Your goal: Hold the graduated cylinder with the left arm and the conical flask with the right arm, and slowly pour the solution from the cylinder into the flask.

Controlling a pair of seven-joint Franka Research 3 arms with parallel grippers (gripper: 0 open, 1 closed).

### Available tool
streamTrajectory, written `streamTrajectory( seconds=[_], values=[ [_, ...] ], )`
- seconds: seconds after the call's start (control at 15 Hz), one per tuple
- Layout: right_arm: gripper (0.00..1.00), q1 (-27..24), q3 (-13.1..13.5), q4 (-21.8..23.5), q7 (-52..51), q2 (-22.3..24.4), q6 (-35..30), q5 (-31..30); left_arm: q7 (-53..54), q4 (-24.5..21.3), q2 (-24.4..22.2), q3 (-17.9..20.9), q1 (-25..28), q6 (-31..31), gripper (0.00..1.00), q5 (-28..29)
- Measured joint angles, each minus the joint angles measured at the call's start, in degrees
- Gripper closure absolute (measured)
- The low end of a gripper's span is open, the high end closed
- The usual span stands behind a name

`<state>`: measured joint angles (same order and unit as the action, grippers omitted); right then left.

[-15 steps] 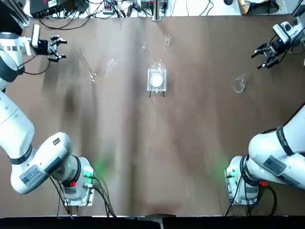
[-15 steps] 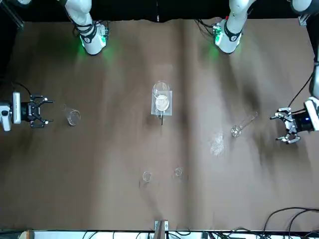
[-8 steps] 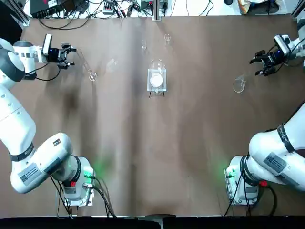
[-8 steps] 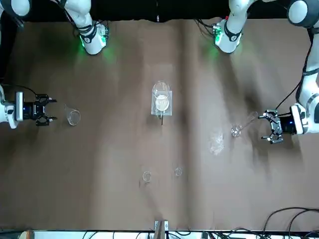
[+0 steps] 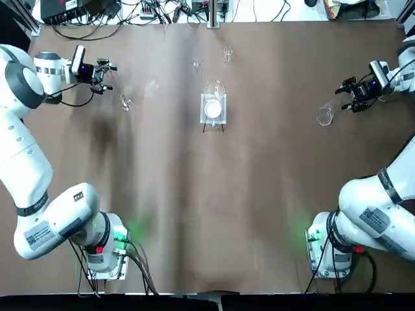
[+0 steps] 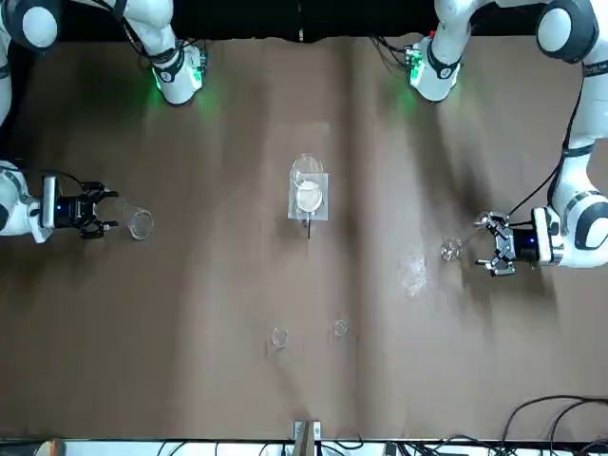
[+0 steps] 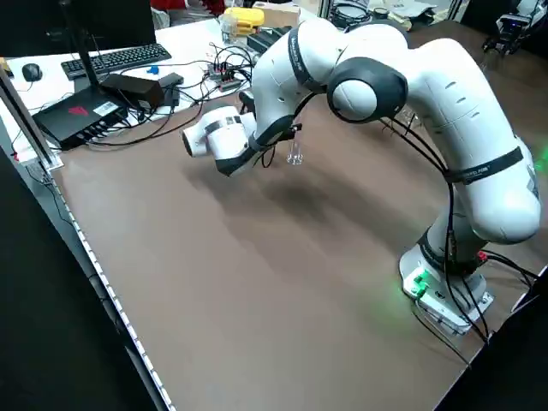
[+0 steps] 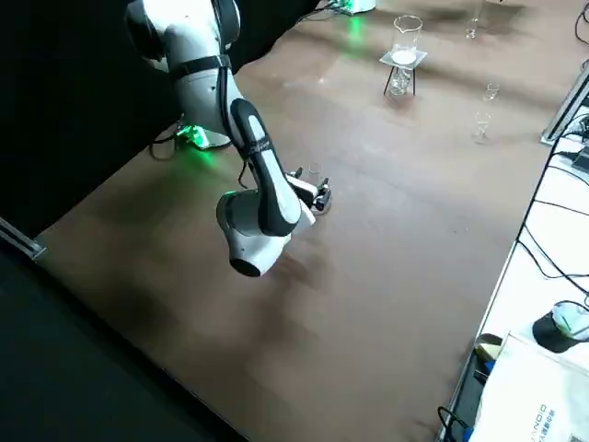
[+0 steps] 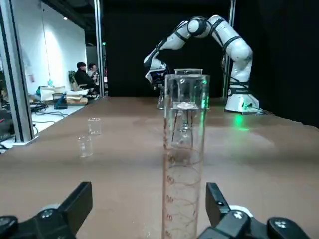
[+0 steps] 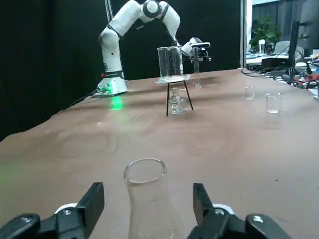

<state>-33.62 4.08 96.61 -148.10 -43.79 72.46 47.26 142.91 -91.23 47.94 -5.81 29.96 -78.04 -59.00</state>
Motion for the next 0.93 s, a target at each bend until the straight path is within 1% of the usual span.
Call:
streamTrajectory(
  seconds=[0.2, 0.47, 0.6, 0.93],
  values=[
    [0.19, 0.0, -0.1, 0.22, -1.58, -0.79, -1.32, 0.31, 0.35, 0.0, 0.03, 0.05, 0.07, 0.55, 0.0, 0.05],
    [0.22, 0.0, -0.39, 0.66, -2.44, -0.84, -2.35, 0.69, 0.35, -0.45, 0.27, 0.06, -0.09, 0.79, 0.0, 0.15],
    [0.24, 0.02, -0.58, 0.71, -2.99, -0.87, -2.36, 0.71, 0.35, -1.02, 0.28, 0.04, -0.42, 0.92, 0.0, 0.74],
    [0.25, 0.15, -0.79, 0.81, -3.24, -1.6, -2.36, 0.73, 0.35, -1.11, 0.27, 0.01, -0.92, 2.1, 0.0, 2.65]
  ],
)
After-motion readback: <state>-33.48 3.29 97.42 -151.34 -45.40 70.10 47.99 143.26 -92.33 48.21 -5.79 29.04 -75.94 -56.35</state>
